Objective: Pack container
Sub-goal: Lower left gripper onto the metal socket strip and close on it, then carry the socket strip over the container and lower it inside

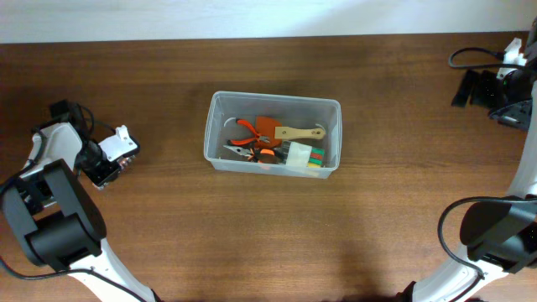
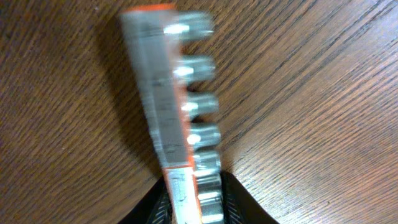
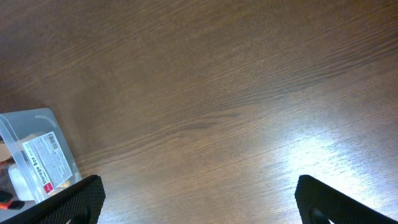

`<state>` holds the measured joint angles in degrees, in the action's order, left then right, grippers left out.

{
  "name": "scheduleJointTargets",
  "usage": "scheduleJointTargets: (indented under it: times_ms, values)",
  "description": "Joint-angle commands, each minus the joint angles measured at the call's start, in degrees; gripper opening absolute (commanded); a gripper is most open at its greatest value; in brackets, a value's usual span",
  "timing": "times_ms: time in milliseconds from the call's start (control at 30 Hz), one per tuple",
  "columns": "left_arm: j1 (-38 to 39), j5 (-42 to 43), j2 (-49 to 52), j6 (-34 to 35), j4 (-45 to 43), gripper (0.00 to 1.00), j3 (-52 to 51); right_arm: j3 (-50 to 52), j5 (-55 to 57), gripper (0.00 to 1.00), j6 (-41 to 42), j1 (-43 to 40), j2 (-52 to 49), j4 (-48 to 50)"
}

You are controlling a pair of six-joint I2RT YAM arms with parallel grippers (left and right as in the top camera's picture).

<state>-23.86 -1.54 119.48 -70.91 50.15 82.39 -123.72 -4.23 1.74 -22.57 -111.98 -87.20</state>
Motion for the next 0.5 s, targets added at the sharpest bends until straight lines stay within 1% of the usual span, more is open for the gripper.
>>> scheduleJointTargets:
  times_ms: [0, 67, 100, 133, 267, 333, 467]
  values:
    - [-0.3, 0.0, 1.9, -0.2, 0.0, 0.22, -0.3, 0.1, -0.5, 0.99, 0.7, 0.0, 0.1, 0.0]
    - [-0.2, 0.0, 1.9, 1.2, -0.2, 0.15, -0.2, 0.1, -0.5, 0.99, 0.7, 0.0, 0.1, 0.0]
    - [-0.1, 0.0, 1.9, 2.3, -0.2, 0.03, 0.0, 0.1, -0.5, 0.98, 0.7, 0.0, 0.1, 0.0]
    - [0.1, 0.0, 1.9, 3.7, -0.2, 0.02, 0.2, 0.1, -0.5, 0.99, 0.7, 0.0, 0.1, 0.0]
    - [1.3, 0.0, 1.6, 13.4, 0.1, 0.02, 3.2, 0.1, -0.5, 0.99, 0.7, 0.0, 0.1, 0.0]
    - [2.7, 0.0, 1.1, 18.8, 1.8, 0.02, 6.4, 0.1, -0.5, 0.98, 0.7, 0.0, 0.1, 0.0]
    - [5.3, 0.3, -0.1, 21.5, 5.4, 0.02, 11.4, 0.1, -0.5, 0.98, 0.7, 0.0, 0.1, 0.0]
